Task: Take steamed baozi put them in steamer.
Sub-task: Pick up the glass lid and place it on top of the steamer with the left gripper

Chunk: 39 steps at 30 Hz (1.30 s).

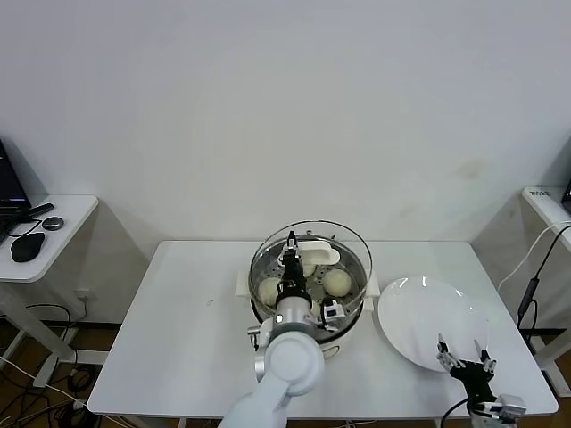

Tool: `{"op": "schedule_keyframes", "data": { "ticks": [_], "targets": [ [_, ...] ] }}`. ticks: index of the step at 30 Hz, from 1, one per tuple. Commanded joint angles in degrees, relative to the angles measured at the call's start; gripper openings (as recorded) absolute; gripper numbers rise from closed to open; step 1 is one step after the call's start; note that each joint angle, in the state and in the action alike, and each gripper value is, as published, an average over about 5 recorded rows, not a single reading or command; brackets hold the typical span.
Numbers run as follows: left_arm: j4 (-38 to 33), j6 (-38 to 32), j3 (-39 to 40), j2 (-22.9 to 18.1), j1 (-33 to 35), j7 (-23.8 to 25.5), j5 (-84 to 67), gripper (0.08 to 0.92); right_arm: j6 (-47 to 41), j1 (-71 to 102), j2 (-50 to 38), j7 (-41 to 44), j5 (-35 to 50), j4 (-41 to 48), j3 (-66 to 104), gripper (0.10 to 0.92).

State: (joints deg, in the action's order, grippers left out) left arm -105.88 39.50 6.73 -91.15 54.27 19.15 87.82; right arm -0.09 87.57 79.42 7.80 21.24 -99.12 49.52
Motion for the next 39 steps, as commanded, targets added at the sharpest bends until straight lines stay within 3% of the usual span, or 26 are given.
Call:
{"op": "schedule_keyframes", "data": {
  "ticks": [1,39],
  "targets": [
    [3.9,0.1,2.7,-0.5,-1.8,-1.2,0.5,0.176,0.1,-0.2,0.8,0.0,-0.7,0.4,-0.2,0.823],
    [10.0,0.0,-0.1,-0.5,0.4,-4.9,4.0,0.176,0.8,-0.5,1.5,0.0,-1.4,1.3,-1.1,0.823]
  ]
}}
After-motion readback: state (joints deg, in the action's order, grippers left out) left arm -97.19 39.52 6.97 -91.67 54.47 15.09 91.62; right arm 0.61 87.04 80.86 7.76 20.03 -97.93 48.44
